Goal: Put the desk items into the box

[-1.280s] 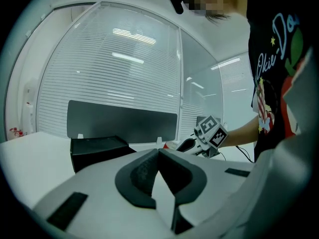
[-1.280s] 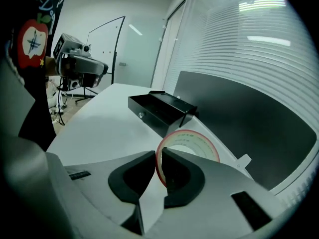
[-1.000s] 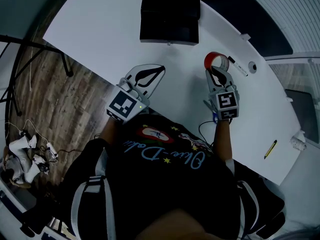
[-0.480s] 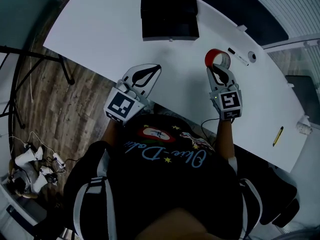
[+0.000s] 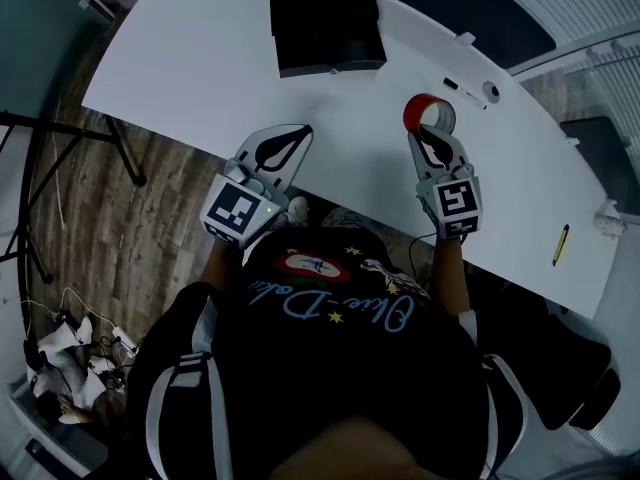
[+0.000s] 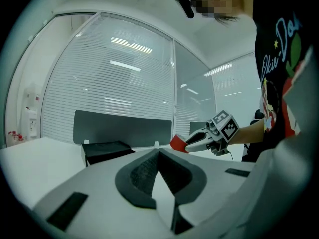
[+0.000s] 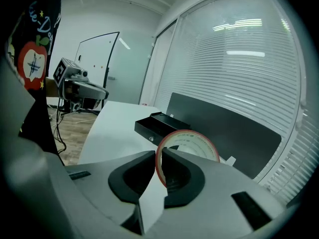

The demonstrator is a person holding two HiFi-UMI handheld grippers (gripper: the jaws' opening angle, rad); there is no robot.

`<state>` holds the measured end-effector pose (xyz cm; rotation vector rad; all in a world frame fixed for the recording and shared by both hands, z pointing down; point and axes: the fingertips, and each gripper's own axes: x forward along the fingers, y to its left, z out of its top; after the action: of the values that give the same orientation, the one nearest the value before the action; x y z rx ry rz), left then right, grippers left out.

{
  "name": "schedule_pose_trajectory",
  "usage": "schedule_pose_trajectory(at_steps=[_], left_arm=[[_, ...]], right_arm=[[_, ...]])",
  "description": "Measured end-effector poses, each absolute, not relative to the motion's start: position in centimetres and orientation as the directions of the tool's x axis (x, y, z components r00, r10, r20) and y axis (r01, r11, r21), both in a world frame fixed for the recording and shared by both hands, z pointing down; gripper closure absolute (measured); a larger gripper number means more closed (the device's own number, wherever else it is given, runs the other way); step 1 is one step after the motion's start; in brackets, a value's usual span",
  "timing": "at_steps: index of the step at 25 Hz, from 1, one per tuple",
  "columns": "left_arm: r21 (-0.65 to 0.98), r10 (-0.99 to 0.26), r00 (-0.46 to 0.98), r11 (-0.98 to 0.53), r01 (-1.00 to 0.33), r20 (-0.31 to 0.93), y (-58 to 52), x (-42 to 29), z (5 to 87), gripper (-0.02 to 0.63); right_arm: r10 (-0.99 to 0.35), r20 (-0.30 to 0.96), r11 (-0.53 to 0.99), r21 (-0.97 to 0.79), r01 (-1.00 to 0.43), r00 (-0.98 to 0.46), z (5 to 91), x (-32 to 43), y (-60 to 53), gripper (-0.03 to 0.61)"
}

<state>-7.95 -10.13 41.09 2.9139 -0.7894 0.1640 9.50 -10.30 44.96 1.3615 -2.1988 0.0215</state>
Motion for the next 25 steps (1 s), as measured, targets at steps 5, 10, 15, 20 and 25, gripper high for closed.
schedule_pose_trajectory(at_steps=[5, 10, 15, 20, 25], left_arm=[[0.085, -0.555, 0.822, -0.819, -0.567, 0.128, -9.9, -7.8, 40.7, 0.617], [0.091, -0.557, 0.820, -0.817, -0.569, 0.130, -8.3, -6.4, 40.1, 0.617], [0.068, -0.601, 0.784, -0.785, -0.615, 0.154, -6.4, -7.2, 40.4, 0.618], [0.016, -0.670, 0.714, -0.727, -0.686, 0.205, -4.7, -9.0, 40.9, 0.617], [0.016, -0.725, 0.658, -0.670, -0.742, 0.204, -3.4, -10.2, 40.8, 0.617]], right_arm=[[-0.808, 0.466, 0.517, 0.266, -0.814, -0.362, 44.7, 10.2, -9.0, 0.531], [-0.802, 0.442, 0.535, 0.230, -0.813, -0.402, 44.1, 10.7, -8.0, 0.531], [-0.767, 0.457, 0.598, 0.252, -0.761, -0.450, 45.0, 10.0, -7.6, 0.531], [-0.739, 0.434, 0.647, 0.241, -0.723, -0.516, 45.0, 8.8, -7.9, 0.531], [-0.710, 0.411, 0.685, 0.214, -0.697, -0.572, 45.5, 7.3, -8.5, 0.531]])
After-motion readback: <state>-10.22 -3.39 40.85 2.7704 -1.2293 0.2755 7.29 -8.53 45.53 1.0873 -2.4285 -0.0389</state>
